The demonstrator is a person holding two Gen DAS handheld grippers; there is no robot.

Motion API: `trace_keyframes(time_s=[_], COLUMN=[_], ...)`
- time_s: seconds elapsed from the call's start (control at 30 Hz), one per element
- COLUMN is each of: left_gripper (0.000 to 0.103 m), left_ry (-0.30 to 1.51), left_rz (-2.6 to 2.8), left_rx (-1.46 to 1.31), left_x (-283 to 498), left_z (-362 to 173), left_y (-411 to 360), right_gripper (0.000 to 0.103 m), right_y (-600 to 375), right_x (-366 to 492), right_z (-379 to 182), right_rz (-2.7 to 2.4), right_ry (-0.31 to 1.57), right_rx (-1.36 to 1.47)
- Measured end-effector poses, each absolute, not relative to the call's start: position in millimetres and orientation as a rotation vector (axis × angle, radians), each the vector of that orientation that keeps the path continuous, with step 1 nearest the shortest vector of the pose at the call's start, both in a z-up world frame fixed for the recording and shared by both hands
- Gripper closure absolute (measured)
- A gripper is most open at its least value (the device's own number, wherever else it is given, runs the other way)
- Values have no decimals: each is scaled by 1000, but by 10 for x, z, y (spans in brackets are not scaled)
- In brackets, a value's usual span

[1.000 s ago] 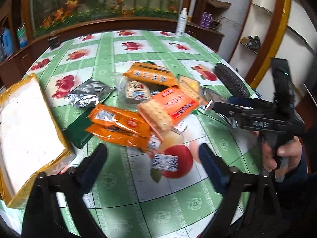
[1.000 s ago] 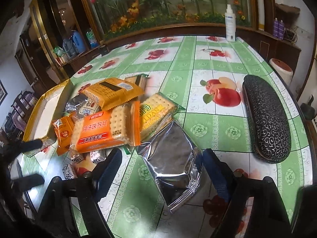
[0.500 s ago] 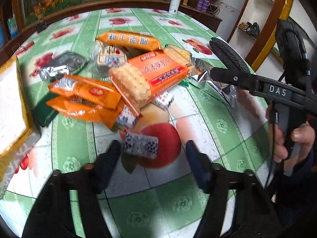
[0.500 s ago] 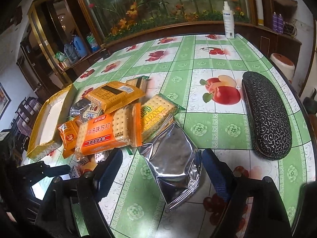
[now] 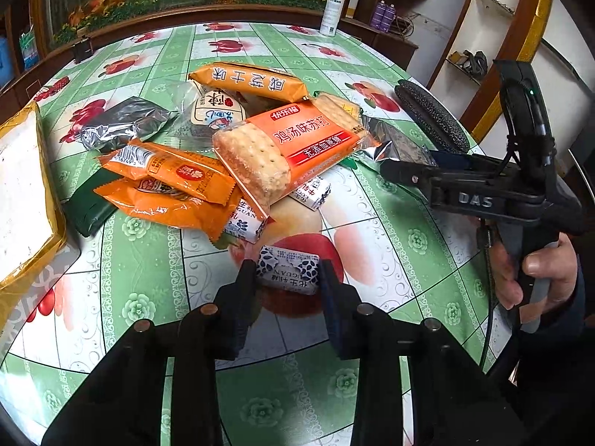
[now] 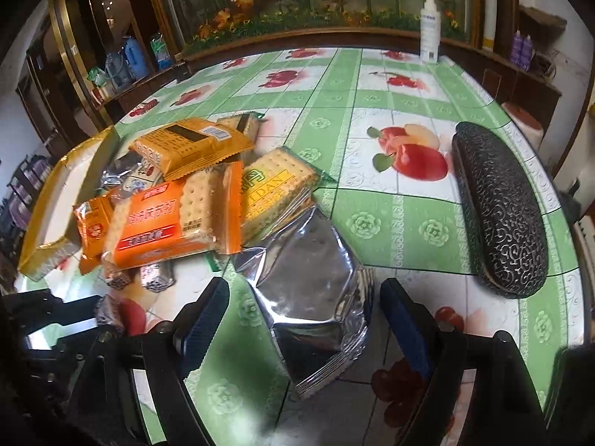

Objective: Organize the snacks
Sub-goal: 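Grasp the silver foil packet with the right tool while the left tool grasps a small white-blue candy, then release the silver packet into the tray with the right tool while the left tool drops the candy there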

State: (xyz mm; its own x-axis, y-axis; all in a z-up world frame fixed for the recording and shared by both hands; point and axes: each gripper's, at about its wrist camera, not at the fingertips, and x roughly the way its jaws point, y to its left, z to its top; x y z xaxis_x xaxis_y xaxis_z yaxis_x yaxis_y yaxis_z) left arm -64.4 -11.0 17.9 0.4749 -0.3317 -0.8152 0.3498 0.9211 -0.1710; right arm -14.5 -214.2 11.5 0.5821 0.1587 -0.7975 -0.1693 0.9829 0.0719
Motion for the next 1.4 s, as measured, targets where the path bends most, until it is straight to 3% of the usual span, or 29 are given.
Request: trace_keyframes(time_s=[0.17,0.5,1.0,1.4], left_gripper=[72,72,72,72], left_ry=[989,943,844,756], left_rz=[-414,-421,-367,-247], left_rx=[13,-24,-95,-174], left_x=[-648,-677,-727,-733], left_z=[181,337,669,895], left_y=[-98,-23,400,1043], right_gripper=[40,40,41,41], right_y=[-2142,-2284,-2373,-1511], right_x=[-177,-245,-543,-376], right_z=[122,305,838,1086], right_rz=[201,217,347,577], right_ry=[914,829,552,682], right_rx=[-21,82,248,188])
